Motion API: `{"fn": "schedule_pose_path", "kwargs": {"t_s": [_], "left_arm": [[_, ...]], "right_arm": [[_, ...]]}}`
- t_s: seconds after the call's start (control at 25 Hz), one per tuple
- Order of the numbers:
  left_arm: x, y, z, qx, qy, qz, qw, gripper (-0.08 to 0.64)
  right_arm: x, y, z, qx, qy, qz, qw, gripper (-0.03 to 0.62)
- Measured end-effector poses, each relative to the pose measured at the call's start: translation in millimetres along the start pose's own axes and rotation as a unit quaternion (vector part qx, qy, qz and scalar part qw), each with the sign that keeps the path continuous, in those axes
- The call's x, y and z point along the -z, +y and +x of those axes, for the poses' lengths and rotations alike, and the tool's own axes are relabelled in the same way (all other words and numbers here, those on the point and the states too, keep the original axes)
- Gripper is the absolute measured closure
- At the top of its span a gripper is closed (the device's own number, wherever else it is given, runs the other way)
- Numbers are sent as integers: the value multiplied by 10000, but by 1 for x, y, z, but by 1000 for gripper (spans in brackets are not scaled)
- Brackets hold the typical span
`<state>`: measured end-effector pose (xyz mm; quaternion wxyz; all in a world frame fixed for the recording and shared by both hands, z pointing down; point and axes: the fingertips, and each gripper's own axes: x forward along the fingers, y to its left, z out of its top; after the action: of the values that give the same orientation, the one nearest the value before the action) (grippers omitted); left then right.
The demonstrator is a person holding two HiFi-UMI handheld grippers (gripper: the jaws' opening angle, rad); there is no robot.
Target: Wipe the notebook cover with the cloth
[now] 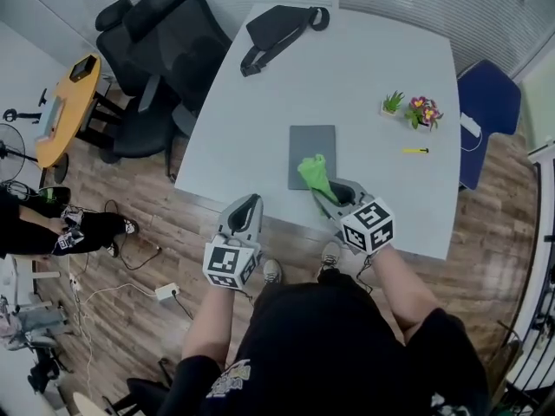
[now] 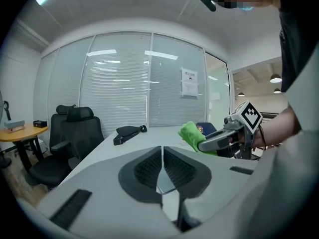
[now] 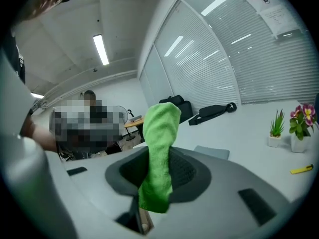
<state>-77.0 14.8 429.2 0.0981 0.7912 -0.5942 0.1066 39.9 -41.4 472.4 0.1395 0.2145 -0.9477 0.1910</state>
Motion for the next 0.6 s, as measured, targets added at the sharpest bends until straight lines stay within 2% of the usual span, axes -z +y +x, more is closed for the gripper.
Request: {"fn": "schedule_pose_path", "kwargs": {"t_s": [0.12,0.24,0.6], "left_arm": [[3,17,-20,3,-48,-146,9999,554],[9,28,-36,182,-47,-155,9997,555],[23,44,-80,1120,-100,108,9936,555]], "right_arm": [[-2,29,11,27,0,-112,9999,482],[-1,53,18,189,-29,-131,9997,482],[14,124,20,1102,-291,39,9935,482]]}}
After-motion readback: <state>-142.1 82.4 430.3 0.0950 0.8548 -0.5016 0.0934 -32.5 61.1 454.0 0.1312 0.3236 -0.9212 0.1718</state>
